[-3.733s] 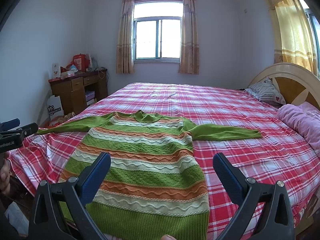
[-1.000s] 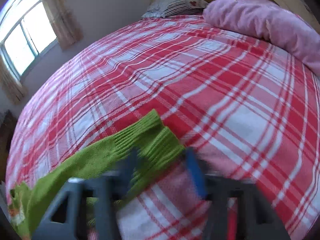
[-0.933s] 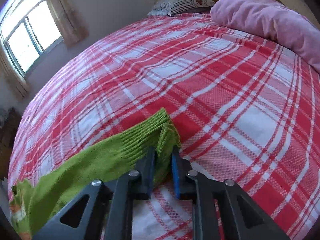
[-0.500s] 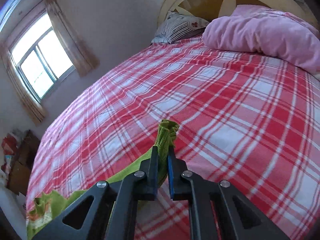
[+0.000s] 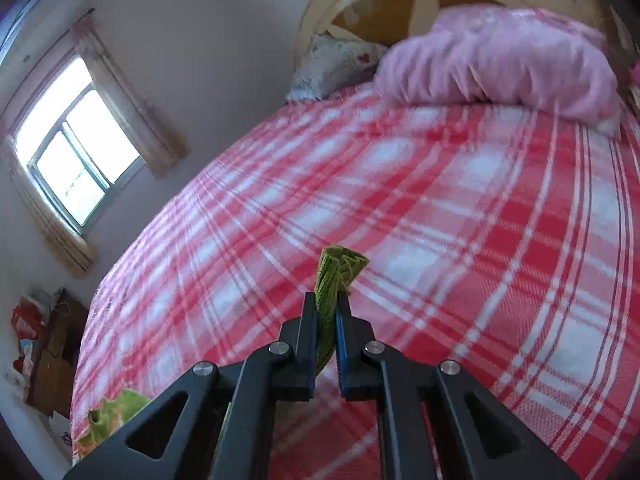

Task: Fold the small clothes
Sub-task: 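Lift the cuff with the right tool and fold the sleeve across the sweater body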

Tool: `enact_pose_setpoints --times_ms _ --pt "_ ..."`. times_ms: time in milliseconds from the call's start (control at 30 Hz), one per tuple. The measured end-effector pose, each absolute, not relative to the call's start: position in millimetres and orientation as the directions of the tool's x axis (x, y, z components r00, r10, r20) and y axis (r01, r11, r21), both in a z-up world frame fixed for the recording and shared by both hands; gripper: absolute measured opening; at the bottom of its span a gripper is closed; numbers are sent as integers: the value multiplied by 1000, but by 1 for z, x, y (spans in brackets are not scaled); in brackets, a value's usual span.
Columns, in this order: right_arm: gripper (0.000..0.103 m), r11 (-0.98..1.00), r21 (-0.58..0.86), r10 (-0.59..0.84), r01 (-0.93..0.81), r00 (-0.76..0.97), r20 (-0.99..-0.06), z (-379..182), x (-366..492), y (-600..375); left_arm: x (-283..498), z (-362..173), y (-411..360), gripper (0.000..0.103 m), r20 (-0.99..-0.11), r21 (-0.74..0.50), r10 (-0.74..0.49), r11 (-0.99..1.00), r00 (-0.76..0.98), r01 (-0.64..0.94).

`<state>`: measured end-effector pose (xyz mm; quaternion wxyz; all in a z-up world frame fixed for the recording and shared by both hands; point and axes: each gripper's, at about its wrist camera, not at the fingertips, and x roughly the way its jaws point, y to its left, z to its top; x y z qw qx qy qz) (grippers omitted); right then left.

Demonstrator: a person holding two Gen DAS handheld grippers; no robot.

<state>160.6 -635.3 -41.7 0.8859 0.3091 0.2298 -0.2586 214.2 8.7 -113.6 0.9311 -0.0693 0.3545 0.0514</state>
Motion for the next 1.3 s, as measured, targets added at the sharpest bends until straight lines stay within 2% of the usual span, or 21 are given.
enact_pose_setpoints --times_ms 167,333,600,767,967,1300 --pt "7 767 386 -311 512 823 -475 28 192 -593 205 -112 7 103 -658 -108 21 987 753 -122" --pt "7 886 291 -235 360 892 -386 101 231 -513 199 -114 7 103 -659 -110 5 989 752 -102" --pt "7 994 74 -53 80 947 -316 155 277 -354 193 -109 21 103 -650 -122 4 987 760 -109" --pt "7 995 -48 67 -87 943 -327 148 293 -260 190 -111 29 103 -649 -137 2 983 761 -119" --pt "7 957 -135 186 -256 902 -390 110 303 -165 188 -117 39 103 -657 -138 8 982 754 -131" --pt "7 894 -118 301 -432 775 -556 -8 321 -61 186 -126 53 103 -671 -141 20 978 741 -155"
